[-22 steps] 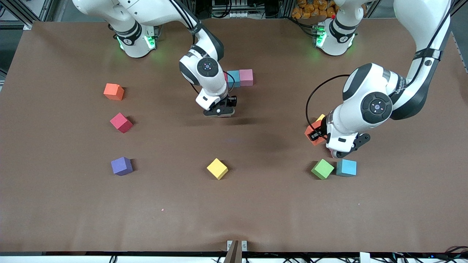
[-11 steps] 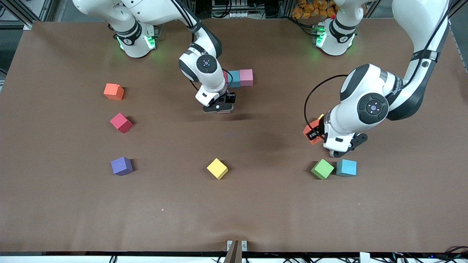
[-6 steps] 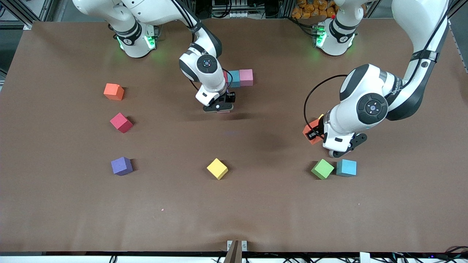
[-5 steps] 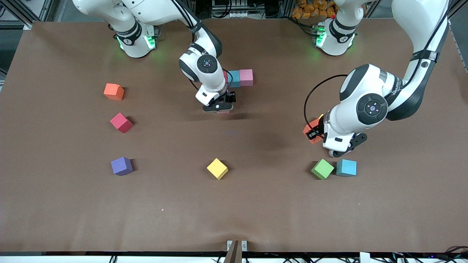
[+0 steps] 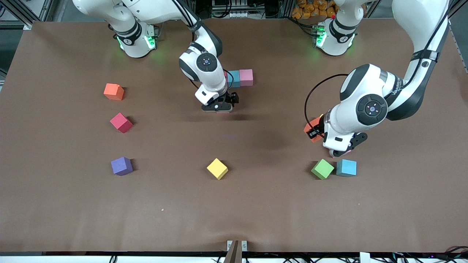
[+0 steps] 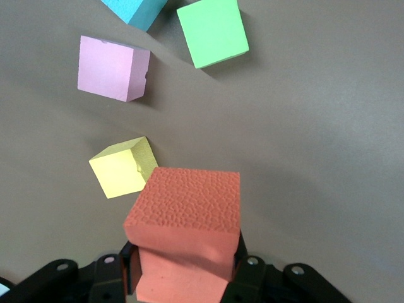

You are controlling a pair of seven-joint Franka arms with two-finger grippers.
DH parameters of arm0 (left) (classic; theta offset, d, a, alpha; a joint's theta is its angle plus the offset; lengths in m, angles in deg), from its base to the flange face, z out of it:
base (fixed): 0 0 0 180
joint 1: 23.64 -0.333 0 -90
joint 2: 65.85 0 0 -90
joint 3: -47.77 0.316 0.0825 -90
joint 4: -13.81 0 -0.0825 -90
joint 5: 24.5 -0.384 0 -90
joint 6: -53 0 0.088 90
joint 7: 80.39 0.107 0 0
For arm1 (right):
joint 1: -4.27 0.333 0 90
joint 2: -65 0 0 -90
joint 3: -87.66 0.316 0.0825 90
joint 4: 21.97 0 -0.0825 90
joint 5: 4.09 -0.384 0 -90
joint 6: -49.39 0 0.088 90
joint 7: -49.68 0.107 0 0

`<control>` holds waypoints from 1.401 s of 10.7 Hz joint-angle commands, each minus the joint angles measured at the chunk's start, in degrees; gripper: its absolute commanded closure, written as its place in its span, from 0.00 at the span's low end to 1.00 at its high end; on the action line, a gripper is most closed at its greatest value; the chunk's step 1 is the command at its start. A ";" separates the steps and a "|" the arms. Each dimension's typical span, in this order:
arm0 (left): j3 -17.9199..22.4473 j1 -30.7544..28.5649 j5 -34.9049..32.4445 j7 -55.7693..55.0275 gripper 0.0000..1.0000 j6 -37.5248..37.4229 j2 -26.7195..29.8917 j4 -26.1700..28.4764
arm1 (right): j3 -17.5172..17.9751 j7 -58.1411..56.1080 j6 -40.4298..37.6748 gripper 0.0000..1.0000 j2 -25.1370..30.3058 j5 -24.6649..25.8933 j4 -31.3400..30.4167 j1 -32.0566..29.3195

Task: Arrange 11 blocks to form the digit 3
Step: 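Place the pink block below the blue block with the right gripper, then carry orange toward pink with the left gripper while the right gripper reaches purple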

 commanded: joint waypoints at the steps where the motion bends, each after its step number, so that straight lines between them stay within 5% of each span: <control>1: -0.36 -0.06 -0.52 -0.44 0.64 -1.27 1.29 0.04 | 0.22 -7.21 -0.64 0.00 2.90 0.94 1.81 -6.94; 8: -0.45 8.99 -0.26 -25.53 0.66 0.22 0.42 0.22 | -1.70 -41.46 -0.64 0.00 -7.63 1.55 21.41 -14.09; 11: -0.71 11.19 -0.08 -41.35 0.65 10.64 1.46 8.79 | -2.06 -47.06 -0.64 0.00 -12.20 1.20 28.44 -16.28; 15: -4.58 13.03 -0.16 -60.43 0.67 24.10 2.18 19.02 | -1.97 -48.90 -9.17 0.00 -7.49 1.55 23.83 -26.29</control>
